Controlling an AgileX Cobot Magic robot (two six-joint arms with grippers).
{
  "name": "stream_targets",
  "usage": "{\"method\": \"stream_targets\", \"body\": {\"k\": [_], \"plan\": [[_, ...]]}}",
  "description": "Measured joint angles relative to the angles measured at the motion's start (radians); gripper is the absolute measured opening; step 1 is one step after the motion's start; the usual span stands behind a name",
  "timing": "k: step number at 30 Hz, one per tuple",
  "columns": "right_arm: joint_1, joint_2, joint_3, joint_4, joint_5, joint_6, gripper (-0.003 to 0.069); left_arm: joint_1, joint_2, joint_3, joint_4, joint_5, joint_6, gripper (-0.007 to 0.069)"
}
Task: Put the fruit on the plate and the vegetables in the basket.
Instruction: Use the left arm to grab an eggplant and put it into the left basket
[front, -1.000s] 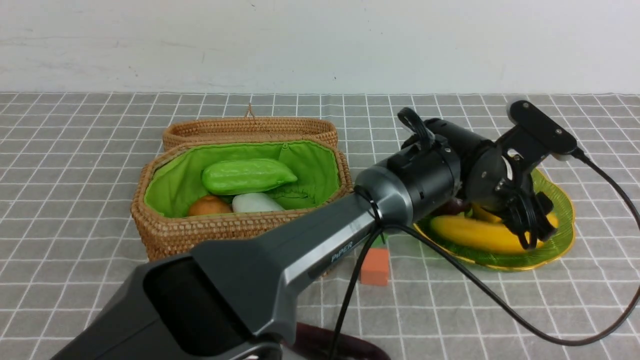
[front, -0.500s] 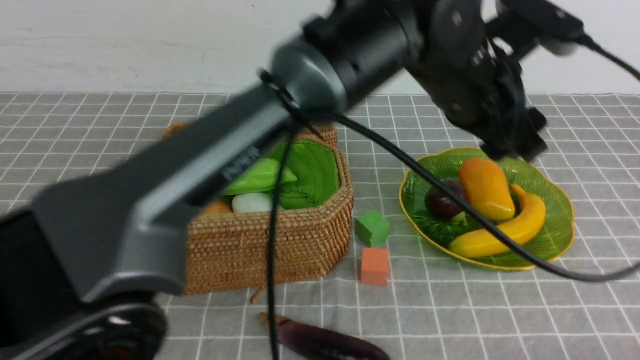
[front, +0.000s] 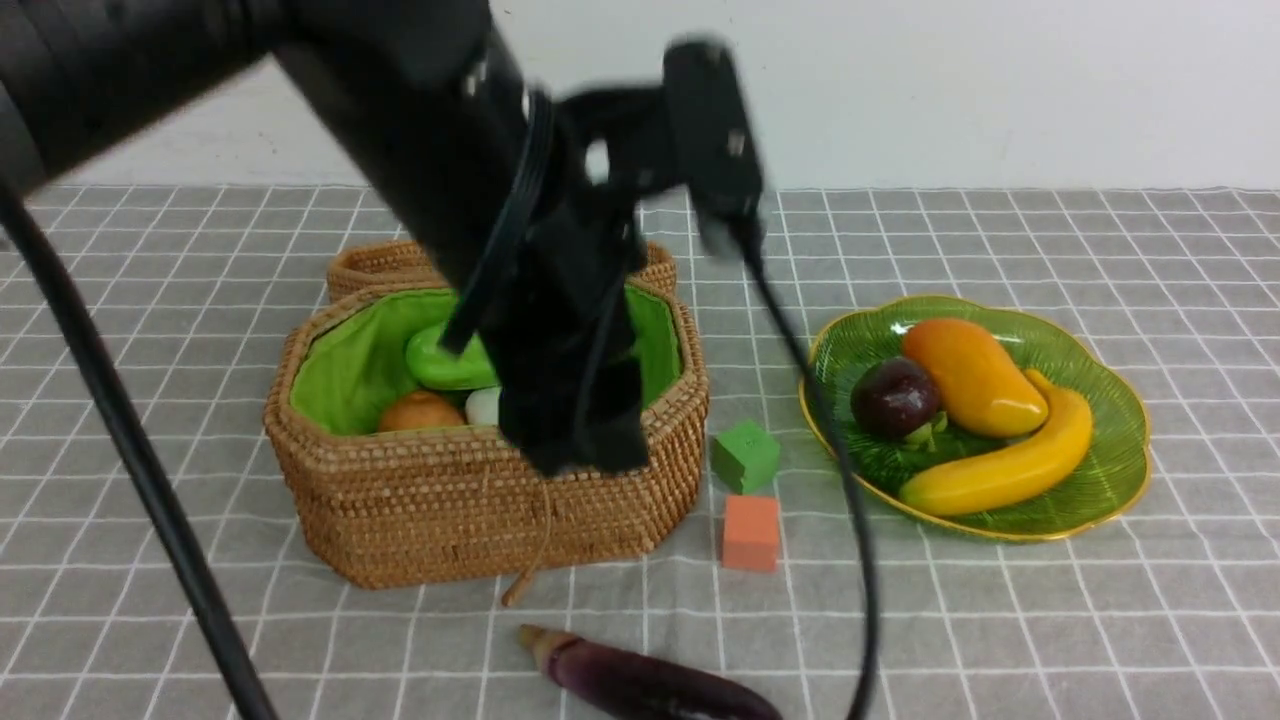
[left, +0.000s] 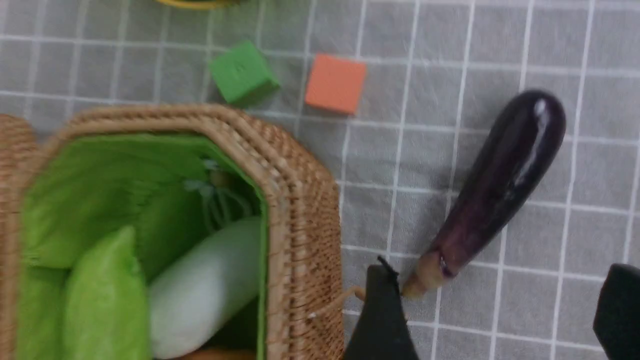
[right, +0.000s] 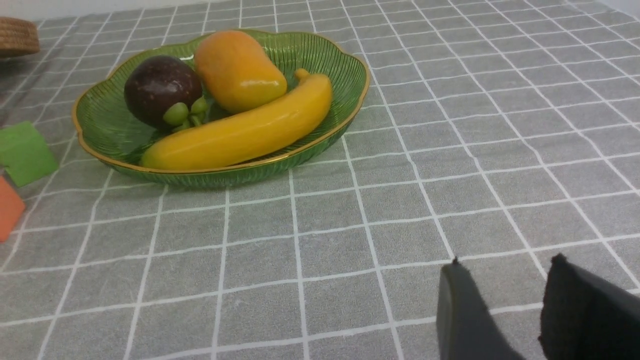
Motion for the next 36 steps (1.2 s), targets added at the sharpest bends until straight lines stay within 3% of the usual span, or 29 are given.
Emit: {"method": "stream_targets", "body": {"k": [7,16,26,30,32,33,34,35,36], "plan": [[0.0,0.0,0.0,0.0,0.0,0.0,0.0242,-0.009,0.009,0.291,-0.056,-0.259,0.165,0.053],[0.0,0.0,0.0,0.0,0.0,0.0,0.0242,-0.12,0.055,0.409,-0.072,-0.531,0.196,0.0607],[0.0,0.0,0.0,0.0,0.0,0.0,0.0242,-0.128,0.159,0.41,-0.073,-0.53,0.184,0.0587],[0.0,0.0,0.0,0.0,0.0,0.0,0.0242,-0.128,0.176,0.408,-0.074,-0.515,0.151,0.0538],[0.0,0.0,0.0,0.0,0.0,0.0,0.0242,-0.128,0.176,0.375,-0.073,-0.44,0.103,0.0444],[0.0,0.0,0.0,0.0,0.0,0.0,0.0242,-0.128,0.176,0.371,-0.073,-0.424,0.099,0.0434],[0.0,0.0,0.0,0.0,0.0,0.0,0.0242,-0.128,0.176,0.344,-0.073,-0.379,0.078,0.0346],[0.0,0.0,0.0,0.0,0.0,0.0,0.0242,-0.128,0.176,0.334,-0.072,-0.364,0.075,0.0331],[0.0,0.0,0.0,0.0,0.0,0.0,0.0242,-0.128,0.175,0.292,-0.068,-0.315,0.052,0.0218]]}}
